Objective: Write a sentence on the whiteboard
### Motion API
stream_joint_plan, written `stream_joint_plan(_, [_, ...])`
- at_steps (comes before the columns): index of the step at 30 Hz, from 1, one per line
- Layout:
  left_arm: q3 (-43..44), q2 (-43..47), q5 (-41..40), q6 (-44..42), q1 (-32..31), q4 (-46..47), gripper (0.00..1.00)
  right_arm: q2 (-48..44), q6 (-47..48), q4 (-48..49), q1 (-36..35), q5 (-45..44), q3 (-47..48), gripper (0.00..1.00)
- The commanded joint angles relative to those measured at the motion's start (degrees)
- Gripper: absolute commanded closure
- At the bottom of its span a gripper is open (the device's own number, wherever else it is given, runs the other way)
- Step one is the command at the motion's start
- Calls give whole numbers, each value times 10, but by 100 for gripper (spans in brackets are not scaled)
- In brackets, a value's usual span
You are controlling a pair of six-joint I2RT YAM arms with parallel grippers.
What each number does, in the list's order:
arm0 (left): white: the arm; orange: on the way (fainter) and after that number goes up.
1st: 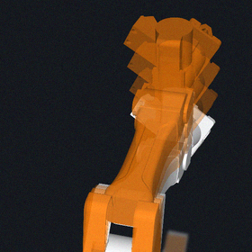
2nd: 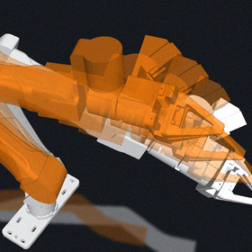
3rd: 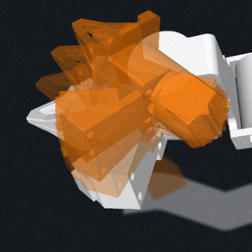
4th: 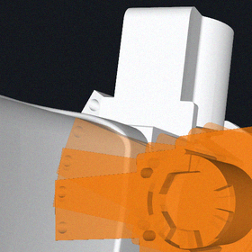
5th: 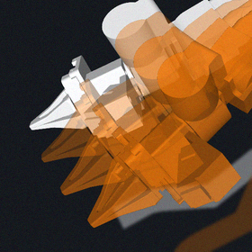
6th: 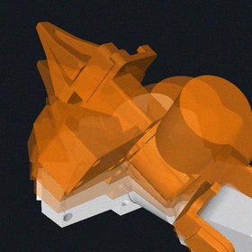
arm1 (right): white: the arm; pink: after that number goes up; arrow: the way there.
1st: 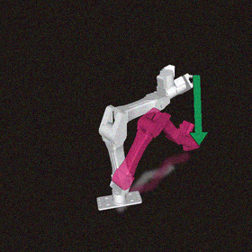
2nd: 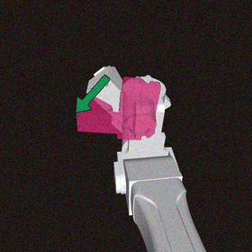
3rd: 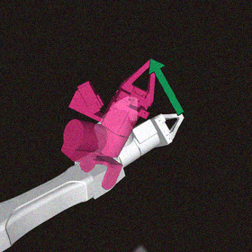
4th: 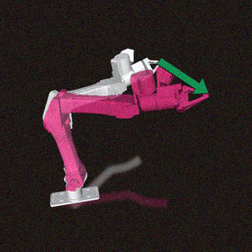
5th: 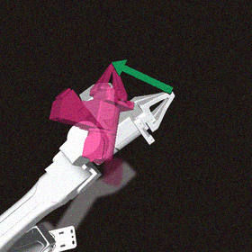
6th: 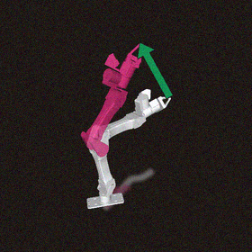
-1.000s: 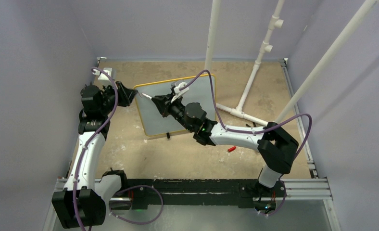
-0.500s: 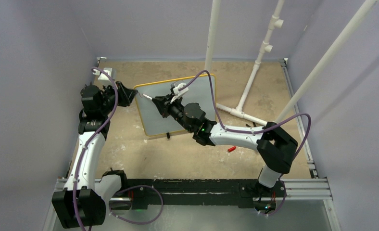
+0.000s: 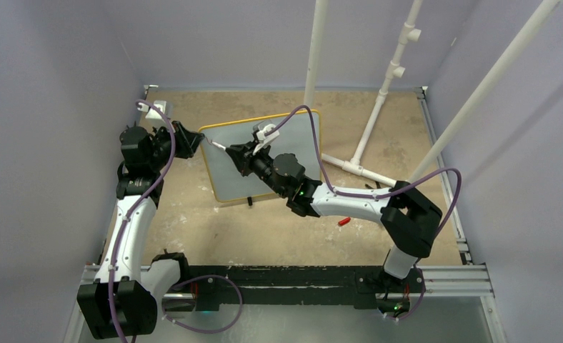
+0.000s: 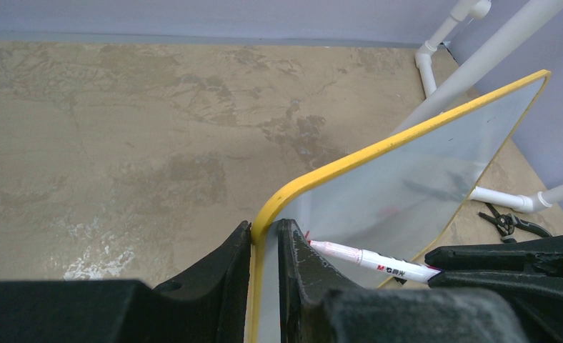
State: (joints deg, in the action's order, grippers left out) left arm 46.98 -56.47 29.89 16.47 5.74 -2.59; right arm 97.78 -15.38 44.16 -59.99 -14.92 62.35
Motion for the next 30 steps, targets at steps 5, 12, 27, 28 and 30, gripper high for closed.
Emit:
stream_joint_plan(5, [-3, 0, 17, 1, 4, 36, 89, 7, 1, 9, 0, 8, 0, 100])
stream_joint_plan(12, [-4, 0, 17, 2, 5, 36, 89, -1, -1, 10, 0, -7, -14, 100])
stream_joint_plan(27, [-4, 1, 18, 3, 7, 37, 89, -12, -16, 7, -8, 14, -43, 100])
stream_joint_plan(28, [-5, 1, 18, 2, 6, 37, 89, -18, -15, 11, -9, 19, -44, 100])
stream_joint_plan(30, [-4, 0, 18, 2, 6, 37, 89, -31, -12, 19, -10, 29, -47, 100])
